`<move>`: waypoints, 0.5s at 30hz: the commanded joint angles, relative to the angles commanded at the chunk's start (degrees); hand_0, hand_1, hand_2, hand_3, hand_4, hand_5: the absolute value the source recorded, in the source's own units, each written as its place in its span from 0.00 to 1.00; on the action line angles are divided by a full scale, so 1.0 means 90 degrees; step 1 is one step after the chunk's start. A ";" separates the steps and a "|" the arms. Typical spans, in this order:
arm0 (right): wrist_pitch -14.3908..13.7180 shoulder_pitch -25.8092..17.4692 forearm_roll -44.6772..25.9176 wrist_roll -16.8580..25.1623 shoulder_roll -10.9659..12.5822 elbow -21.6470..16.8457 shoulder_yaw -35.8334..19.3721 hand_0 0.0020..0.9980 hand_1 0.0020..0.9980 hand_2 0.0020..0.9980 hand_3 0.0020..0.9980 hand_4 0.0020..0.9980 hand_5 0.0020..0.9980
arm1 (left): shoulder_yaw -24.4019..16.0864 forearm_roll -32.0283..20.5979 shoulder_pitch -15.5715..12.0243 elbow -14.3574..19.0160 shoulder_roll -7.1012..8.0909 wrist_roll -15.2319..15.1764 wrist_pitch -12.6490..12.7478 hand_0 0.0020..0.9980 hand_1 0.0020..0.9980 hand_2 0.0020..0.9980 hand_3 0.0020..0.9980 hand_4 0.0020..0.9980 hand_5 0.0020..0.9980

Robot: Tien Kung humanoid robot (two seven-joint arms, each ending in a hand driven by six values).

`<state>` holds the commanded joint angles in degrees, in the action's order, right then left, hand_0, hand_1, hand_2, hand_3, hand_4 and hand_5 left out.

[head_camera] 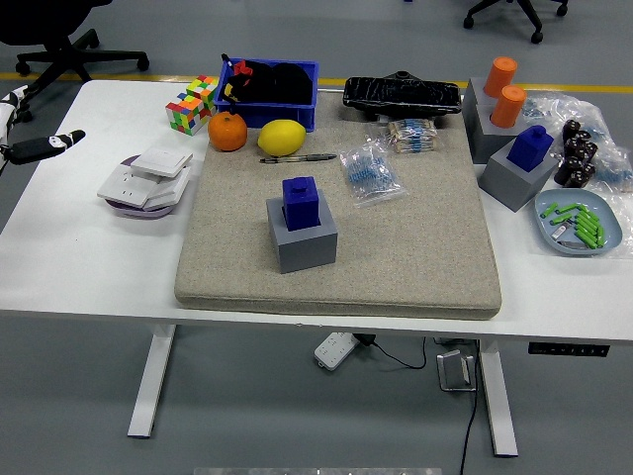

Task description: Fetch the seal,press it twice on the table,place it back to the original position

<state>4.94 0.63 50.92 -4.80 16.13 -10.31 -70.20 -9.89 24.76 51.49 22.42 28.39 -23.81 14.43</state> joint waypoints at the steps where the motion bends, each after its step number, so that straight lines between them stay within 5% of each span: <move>1: 0.0000 0.0003 0.0000 0.0000 0.0002 0.0000 0.0003 0.73 0.68 0.65 0.62 0.72 0.51 | 0.0004 -0.0005 0.0003 -0.0002 0.0001 0.0007 -0.0004 0.93 0.96 0.96 0.95 0.93 0.29; 15: -0.0009 -0.0002 0.0016 -0.0016 -0.0004 0.0000 0.0006 0.73 0.68 0.65 0.62 0.72 0.52 | 0.0005 -0.0014 -0.0066 -0.0005 -0.0039 0.0013 0.0008 0.93 0.95 0.96 0.94 0.91 0.29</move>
<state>4.86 0.62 51.06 -4.94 16.09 -10.31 -70.15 -9.84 24.64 50.89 22.37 28.04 -23.70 14.50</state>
